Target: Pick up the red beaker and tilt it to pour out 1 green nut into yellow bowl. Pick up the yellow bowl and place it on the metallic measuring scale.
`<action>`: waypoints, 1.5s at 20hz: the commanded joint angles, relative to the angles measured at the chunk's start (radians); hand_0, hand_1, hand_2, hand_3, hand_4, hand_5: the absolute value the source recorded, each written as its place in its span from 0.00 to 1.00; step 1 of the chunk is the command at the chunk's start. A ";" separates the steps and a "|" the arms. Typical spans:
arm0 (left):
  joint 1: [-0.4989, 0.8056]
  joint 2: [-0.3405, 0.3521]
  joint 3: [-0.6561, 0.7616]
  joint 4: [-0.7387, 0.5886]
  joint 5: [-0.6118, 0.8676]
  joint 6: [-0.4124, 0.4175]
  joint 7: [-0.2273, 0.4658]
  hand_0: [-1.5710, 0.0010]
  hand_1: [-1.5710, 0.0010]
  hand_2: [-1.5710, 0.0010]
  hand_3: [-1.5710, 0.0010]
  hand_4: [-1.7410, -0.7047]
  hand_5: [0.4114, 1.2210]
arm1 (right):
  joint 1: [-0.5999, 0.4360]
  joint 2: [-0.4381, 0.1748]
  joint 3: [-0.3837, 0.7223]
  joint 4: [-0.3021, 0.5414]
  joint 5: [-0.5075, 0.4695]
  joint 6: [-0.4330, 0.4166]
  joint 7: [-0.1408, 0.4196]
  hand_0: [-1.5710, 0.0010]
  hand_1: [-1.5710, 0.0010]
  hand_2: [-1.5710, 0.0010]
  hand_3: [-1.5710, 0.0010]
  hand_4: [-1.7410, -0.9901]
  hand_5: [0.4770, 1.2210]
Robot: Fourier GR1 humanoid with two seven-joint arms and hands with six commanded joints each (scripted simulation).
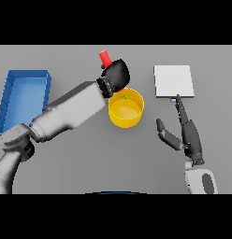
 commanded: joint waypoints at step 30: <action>-0.379 0.212 0.553 0.459 0.333 0.058 0.061 0.00 0.00 0.00 0.07 0.00 1.00 | -0.016 0.026 0.022 0.003 0.017 -0.017 -0.027 1.00 1.00 1.00 1.00 0.98 0.26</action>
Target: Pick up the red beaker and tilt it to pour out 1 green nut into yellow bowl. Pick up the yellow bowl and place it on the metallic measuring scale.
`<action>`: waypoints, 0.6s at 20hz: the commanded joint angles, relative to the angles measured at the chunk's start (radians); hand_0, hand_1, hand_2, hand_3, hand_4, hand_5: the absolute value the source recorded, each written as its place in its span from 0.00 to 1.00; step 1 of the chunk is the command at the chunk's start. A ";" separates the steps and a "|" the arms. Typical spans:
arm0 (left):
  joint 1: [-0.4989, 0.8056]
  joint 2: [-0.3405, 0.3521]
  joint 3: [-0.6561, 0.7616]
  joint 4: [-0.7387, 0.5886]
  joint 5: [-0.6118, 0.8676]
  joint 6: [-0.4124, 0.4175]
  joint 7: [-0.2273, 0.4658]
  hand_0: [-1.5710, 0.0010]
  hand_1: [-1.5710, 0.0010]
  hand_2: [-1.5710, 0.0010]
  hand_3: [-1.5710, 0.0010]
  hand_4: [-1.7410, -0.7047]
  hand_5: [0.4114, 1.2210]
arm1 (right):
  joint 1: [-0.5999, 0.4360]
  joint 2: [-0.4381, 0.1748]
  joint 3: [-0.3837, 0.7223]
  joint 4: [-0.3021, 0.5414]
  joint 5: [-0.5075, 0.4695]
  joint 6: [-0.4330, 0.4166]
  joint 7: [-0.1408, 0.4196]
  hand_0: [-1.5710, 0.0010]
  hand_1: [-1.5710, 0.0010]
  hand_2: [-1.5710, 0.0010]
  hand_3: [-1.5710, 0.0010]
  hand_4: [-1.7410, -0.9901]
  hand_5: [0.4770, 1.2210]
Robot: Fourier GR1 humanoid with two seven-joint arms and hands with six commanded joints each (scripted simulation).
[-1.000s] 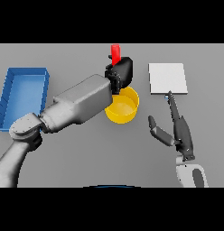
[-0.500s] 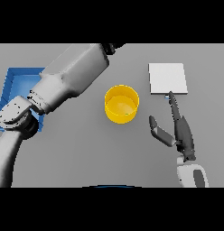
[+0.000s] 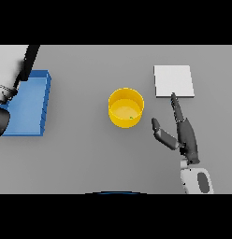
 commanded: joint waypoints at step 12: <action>0.408 0.181 0.374 -0.114 0.435 0.271 0.229 0.00 0.00 0.00 0.06 0.00 1.00 | -0.011 -0.016 0.010 -0.007 0.046 -0.022 0.032 1.00 1.00 1.00 1.00 0.92 0.23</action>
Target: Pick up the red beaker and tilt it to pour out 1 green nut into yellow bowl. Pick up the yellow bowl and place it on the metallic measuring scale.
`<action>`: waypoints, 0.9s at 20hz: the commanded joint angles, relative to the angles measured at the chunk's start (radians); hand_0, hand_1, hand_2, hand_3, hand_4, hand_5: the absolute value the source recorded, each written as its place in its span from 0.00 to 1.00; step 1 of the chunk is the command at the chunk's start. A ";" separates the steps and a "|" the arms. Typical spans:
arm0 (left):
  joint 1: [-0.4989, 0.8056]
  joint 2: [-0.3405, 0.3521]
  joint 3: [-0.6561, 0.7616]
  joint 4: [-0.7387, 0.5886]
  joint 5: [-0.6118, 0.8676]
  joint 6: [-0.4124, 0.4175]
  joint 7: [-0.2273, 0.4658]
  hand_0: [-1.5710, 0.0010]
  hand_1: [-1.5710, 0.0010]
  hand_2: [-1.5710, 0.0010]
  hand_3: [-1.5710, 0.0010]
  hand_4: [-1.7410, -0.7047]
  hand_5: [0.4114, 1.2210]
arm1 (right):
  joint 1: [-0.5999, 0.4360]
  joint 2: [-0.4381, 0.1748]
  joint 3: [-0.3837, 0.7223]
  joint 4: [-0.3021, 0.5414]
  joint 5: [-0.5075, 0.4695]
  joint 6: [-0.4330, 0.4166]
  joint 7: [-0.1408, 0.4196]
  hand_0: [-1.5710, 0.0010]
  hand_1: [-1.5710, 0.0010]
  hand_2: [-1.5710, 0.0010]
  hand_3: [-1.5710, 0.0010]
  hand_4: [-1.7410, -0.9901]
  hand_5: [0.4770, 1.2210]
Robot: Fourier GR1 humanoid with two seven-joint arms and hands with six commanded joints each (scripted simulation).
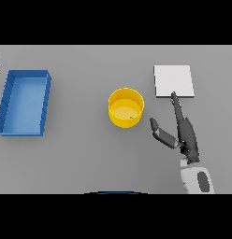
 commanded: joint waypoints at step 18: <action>0.638 -0.094 0.061 -0.768 0.197 0.161 0.299 0.00 0.00 0.00 0.01 0.00 0.84 | 0.011 -0.008 -0.006 0.025 -0.012 0.011 -0.045 1.00 1.00 1.00 1.00 0.97 0.23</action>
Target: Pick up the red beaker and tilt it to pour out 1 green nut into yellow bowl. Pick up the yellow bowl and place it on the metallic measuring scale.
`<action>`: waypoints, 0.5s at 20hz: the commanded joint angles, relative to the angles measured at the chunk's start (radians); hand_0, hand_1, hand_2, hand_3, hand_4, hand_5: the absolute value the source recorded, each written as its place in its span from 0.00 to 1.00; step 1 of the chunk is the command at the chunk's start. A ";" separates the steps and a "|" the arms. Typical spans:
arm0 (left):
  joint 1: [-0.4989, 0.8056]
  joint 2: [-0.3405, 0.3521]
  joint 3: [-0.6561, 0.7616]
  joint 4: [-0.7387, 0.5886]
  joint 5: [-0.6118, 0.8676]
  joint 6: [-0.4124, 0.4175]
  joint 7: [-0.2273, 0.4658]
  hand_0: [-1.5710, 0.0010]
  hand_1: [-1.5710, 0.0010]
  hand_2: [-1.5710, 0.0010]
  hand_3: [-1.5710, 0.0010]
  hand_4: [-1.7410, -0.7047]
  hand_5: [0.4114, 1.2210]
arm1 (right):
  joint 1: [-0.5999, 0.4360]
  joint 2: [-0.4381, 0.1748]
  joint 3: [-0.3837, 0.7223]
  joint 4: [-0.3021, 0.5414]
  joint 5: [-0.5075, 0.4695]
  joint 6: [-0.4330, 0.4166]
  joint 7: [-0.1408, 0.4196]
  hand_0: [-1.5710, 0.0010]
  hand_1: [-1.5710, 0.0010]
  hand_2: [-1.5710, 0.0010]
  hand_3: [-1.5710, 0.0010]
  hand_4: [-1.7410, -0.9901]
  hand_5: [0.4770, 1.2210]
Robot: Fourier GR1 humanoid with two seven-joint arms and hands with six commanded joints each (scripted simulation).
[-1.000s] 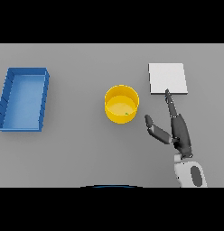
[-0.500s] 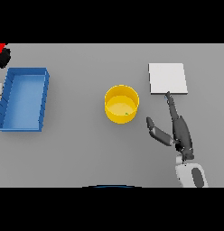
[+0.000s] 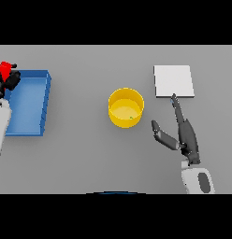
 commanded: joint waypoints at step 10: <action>0.116 0.036 -0.048 -0.125 -0.018 -0.070 0.036 0.39 0.49 0.48 0.51 0.76 0.35 | 0.019 -0.012 -0.009 -0.032 -0.023 0.014 0.002 1.00 1.00 1.00 1.00 0.98 0.21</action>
